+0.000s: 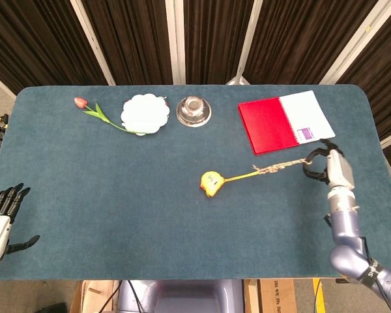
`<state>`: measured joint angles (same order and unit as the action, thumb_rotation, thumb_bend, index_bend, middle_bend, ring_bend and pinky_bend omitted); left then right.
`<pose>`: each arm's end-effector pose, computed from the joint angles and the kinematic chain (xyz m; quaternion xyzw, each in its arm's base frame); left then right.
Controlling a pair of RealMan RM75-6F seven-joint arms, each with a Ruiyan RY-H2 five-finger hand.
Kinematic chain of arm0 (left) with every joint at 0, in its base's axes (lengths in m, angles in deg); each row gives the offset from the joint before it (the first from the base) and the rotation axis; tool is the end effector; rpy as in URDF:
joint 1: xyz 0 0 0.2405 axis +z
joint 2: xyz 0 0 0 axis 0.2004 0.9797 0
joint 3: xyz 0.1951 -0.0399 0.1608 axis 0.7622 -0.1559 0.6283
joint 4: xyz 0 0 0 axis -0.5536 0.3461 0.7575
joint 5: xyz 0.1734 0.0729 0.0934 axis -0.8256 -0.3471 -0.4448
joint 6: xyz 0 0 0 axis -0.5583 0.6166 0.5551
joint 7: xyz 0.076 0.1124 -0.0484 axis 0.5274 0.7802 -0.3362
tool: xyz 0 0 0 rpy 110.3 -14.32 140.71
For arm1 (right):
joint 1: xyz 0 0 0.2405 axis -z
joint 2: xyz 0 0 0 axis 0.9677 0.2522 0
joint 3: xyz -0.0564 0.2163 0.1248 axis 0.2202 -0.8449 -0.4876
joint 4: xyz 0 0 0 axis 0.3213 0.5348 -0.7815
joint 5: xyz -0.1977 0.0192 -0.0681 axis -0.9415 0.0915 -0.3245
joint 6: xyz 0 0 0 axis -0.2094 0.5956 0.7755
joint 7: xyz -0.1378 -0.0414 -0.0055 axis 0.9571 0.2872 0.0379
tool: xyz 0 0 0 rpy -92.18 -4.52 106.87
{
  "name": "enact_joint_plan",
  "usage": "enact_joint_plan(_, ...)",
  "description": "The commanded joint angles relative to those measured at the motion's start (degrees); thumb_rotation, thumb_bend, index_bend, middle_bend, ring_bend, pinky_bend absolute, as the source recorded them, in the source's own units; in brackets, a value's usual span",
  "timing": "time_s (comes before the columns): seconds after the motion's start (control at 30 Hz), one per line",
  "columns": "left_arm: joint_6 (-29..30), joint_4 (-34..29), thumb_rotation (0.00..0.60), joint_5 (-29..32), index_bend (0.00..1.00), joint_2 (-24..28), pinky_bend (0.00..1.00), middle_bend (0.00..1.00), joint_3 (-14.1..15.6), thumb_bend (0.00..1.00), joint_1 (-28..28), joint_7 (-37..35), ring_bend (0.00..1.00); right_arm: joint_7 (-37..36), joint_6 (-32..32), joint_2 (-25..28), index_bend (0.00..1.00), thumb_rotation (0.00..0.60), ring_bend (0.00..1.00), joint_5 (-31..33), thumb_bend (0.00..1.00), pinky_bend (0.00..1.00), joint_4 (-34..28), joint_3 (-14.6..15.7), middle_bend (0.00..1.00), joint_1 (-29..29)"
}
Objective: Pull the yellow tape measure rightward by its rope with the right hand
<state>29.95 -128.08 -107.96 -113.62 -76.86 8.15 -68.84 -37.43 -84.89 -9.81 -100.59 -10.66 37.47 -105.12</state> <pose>-0.2990 0.1619 0.1543 -0.6003 -0.4078 -0.3932 0.5645 -0.2564 -0.3600 0.1317 0.3927 -0.6221 0.4178 0.5330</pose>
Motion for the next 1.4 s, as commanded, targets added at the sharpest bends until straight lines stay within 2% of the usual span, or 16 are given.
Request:
enact_joint_plan(0.03,0.10,0.00,0.600,-0.09,0.00,-0.04,0.00,0.00,0.00,0.00,0.04,0.10,0.00,-1.02,0.42,1.60,0.66,0.600,0.00,0.98,0.48,0.00,1.38,-0.53,0.14,0.62)
enact_joint_plan(0.47,0.14,0.10,0.600,-0.07,0.00,-0.19,0.00,0.00,-0.08,0.00,0.04,0.49,0.00,-3.62,1.72,5.94,0.66,0.600,0.00,3.43,0.48,0.00,7.98,-1.92,0.14,1.71)
enact_joint_plan(0.8,0.05,0.11,0.600,-0.15,0.00,-0.19,0.00,0.00,-0.08,0.00,-0.02,0.49,0.00,-4.49,2.82,7.30,0.66,0.600,0.00,4.73,0.48,0.00,11.88,-1.75,0.14,2.36)
enact_joint_plan(0.83,0.05,0.10,0.600,-0.17,0.00,-0.19,0.00,0.00,-0.07,0.00,-0.02,0.51,0.00,-4.53,2.97,7.35,0.63,0.600,0.00,4.61,0.48,0.00,11.85,-1.55,0.14,2.47)
enact_joint_plan(0.87,0.03,0.09,0.600,-0.18,0.00,-0.20,0.00,0.00,-0.06,0.00,-0.02,0.54,0.00,-4.49,3.15,7.40,0.56,0.600,0.00,4.39,0.48,0.00,11.78,-1.27,0.14,2.59)
enact_joint_plan(0.93,0.04,0.06,0.600,-0.18,0.00,-0.20,0.00,0.00,-0.06,0.00,-0.02,0.60,0.00,-4.06,3.59,7.34,0.38,0.600,0.00,3.45,0.48,0.00,11.57,-0.26,0.10,2.74)
enact_joint_plan(0.97,0.07,0.05,0.600,-0.19,0.00,-0.19,0.00,0.00,-0.05,0.00,0.00,0.62,0.00,-3.91,3.76,7.35,0.23,0.600,0.00,3.00,0.48,0.00,11.35,0.16,0.07,2.83)
enact_joint_plan(1.0,0.11,0.04,0.600,-0.22,0.00,-0.18,0.00,0.00,-0.05,0.00,0.01,0.64,0.00,-3.79,3.96,7.40,0.13,0.600,0.00,2.47,0.48,0.00,11.03,0.59,0.03,2.95)
enact_joint_plan(1.07,0.18,0.02,0.600,-0.28,0.00,-0.15,0.00,0.00,-0.03,0.00,0.05,0.68,0.00,-3.60,4.21,7.58,0.01,0.600,0.00,0.93,0.47,0.00,10.01,1.66,0.00,3.34)
enact_joint_plan(1.2,0.25,0.02,0.600,-0.43,0.00,-0.05,0.00,0.00,0.05,0.00,0.10,0.73,0.00,-3.37,2.80,7.75,0.00,0.600,0.00,-3.29,0.41,0.00,7.48,3.68,0.00,4.47)
enact_joint_plan(1.4,0.24,0.04,0.600,-0.78,0.00,0.08,0.00,0.00,0.20,0.00,0.08,0.68,0.00,-6.56,-1.94,8.37,0.00,0.600,0.00,-12.20,0.41,0.00,0.40,6.00,0.00,8.11)
